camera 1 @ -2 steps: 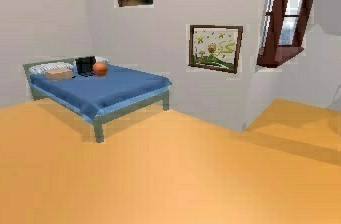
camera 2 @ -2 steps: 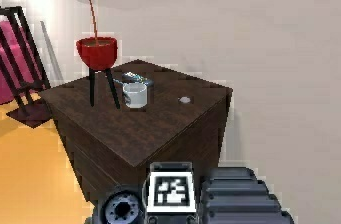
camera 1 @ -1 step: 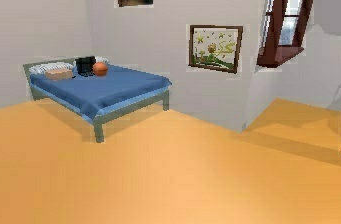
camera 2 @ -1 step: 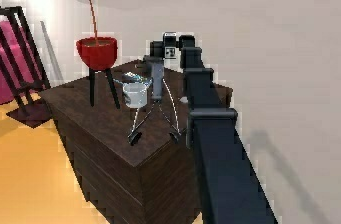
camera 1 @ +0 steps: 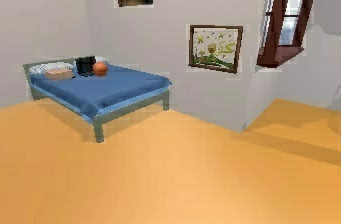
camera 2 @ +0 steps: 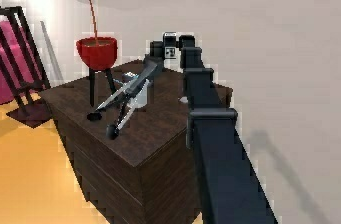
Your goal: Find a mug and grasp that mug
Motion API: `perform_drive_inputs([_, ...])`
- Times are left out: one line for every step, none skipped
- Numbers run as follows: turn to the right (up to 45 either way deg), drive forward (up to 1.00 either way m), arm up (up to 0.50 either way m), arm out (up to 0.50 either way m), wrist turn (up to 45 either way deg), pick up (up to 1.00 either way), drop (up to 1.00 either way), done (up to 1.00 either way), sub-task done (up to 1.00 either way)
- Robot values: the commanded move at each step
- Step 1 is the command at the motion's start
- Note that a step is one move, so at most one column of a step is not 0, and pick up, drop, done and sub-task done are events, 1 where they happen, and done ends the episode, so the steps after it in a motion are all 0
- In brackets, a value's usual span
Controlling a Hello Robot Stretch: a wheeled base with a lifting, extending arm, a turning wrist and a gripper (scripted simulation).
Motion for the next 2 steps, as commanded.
perform_drive_inputs([0.0,0.00,0.00,0.00,45.0,0.00,0.00,0.00,0.00])
perform_drive_inputs([0.0,0.00,0.00,0.00,45.0,0.00,0.00,0.00,0.00])
